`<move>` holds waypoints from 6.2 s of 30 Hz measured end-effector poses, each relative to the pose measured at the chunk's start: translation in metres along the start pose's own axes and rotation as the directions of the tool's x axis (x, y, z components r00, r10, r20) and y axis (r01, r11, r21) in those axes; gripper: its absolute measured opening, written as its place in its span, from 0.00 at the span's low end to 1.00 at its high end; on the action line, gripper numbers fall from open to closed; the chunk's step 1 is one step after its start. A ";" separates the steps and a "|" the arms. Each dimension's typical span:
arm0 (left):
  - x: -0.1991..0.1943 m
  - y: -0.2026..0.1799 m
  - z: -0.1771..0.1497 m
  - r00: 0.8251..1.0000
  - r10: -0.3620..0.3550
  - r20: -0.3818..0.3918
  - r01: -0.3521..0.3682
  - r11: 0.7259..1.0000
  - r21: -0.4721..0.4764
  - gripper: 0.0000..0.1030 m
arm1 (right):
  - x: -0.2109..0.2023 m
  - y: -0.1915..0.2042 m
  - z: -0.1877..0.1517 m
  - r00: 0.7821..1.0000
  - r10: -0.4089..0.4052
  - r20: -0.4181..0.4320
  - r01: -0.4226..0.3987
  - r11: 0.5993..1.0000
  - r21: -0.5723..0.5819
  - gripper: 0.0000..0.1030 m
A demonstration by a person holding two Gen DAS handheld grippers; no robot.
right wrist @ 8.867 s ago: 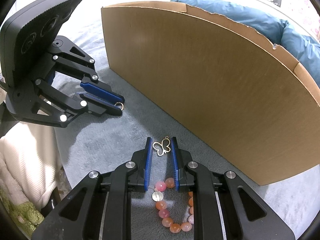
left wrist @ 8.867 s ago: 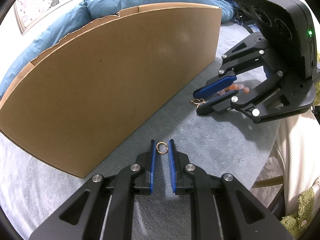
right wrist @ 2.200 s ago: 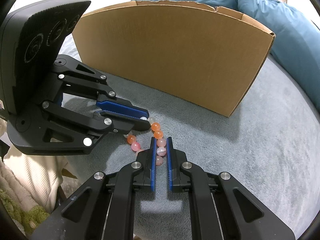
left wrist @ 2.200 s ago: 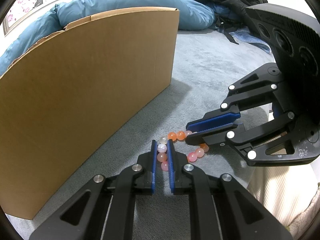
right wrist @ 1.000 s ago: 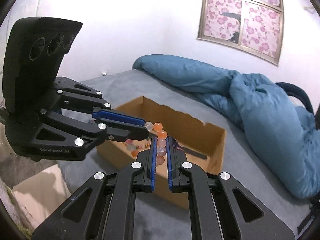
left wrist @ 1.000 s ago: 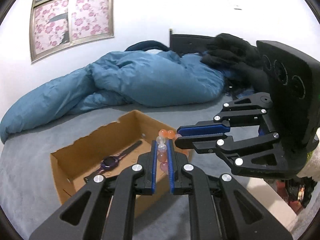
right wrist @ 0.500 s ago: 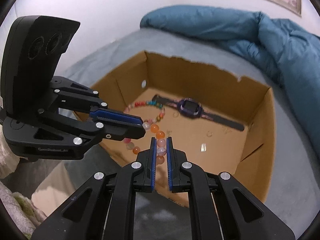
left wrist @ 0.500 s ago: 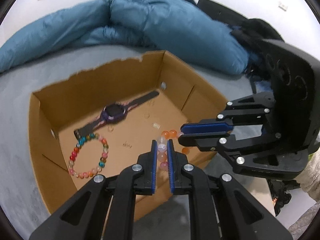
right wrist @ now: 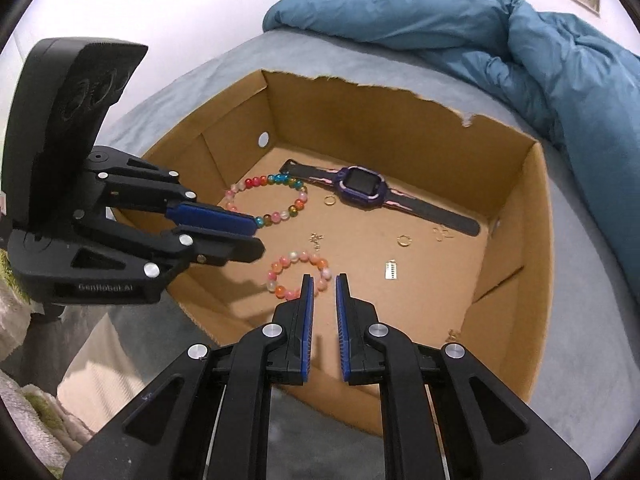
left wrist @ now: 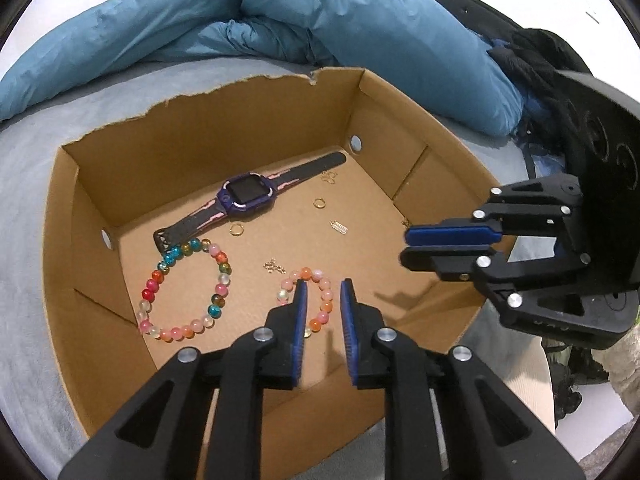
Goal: Organize jewelry
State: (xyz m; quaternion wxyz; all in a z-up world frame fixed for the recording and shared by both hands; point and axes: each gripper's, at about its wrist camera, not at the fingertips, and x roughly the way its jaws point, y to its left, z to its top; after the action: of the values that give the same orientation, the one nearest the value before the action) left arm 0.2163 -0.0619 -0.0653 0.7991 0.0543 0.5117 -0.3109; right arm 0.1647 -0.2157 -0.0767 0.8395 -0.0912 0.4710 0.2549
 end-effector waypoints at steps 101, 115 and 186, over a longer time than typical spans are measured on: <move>-0.140 -0.074 -0.143 0.849 0.427 0.312 -0.347 0.895 -0.282 0.95 | -0.197 0.102 -0.188 0.689 -0.666 0.287 0.471 0.712 0.521 0.92; -0.095 -0.063 -0.147 0.895 0.438 0.084 -0.405 0.878 -0.256 0.95 | -0.152 0.073 -0.190 0.841 -0.540 0.037 0.400 0.666 0.630 0.92; -0.117 -0.040 -0.120 0.875 0.477 -0.079 -0.480 0.838 -0.259 0.95 | -0.119 0.062 -0.133 0.887 -0.446 -0.123 0.422 0.669 0.612 0.92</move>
State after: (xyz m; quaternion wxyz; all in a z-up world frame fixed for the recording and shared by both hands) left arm 0.0669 0.0064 -0.0128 0.8481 0.0725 0.5241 -0.0283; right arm -0.0169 -0.2556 -0.0438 0.8661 0.0866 0.4773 -0.1203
